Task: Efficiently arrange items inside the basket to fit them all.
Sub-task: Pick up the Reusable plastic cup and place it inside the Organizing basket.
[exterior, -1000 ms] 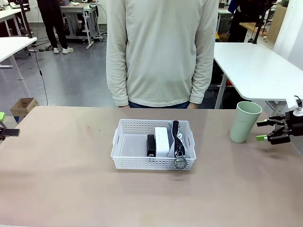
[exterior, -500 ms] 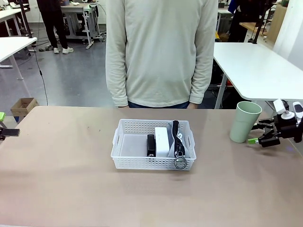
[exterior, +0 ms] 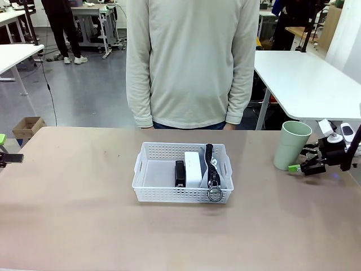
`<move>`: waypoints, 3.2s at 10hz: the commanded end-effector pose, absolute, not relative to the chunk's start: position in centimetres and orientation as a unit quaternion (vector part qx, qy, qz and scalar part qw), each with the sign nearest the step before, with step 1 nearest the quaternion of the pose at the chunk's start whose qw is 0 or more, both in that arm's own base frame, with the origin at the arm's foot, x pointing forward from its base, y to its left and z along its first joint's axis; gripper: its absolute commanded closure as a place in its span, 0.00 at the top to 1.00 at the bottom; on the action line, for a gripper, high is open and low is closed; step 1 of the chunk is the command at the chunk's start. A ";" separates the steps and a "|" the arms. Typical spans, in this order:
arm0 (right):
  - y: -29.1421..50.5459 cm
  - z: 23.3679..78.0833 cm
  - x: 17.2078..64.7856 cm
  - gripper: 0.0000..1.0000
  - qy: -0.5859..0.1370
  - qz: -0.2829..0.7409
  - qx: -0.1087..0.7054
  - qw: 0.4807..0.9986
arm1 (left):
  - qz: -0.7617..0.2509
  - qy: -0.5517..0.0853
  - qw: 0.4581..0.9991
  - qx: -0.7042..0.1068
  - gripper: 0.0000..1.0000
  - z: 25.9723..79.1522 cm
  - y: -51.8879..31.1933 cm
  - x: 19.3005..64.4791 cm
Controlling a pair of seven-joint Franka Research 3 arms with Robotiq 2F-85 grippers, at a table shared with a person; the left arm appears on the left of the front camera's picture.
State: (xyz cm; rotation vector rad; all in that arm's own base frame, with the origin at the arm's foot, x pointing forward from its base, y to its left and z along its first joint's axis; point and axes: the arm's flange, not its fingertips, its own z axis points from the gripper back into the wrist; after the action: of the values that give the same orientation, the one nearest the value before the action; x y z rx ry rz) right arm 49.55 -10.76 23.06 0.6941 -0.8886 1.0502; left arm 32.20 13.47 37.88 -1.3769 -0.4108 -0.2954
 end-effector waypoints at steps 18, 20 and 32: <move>-10.9 27.1 49.6 0.00 -0.495 0.432 0.410 0.633 | -0.140 -0.187 0.745 -0.625 1.00 37.9 13.6 31.8; -12.1 31.6 47.4 0.32 -0.473 0.426 0.436 0.636 | -0.140 -0.187 0.745 -0.625 1.00 37.9 13.6 31.8; -8.0 45.7 34.8 0.88 -0.451 0.313 0.391 0.739 | -0.140 -0.187 0.745 -0.625 1.00 37.9 13.6 31.8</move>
State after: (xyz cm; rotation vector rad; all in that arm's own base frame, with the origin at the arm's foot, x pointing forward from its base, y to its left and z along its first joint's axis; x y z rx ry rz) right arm 35.09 -8.29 45.66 0.8611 -0.9886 0.6801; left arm 32.20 13.50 37.88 -1.3766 -0.4114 -0.2950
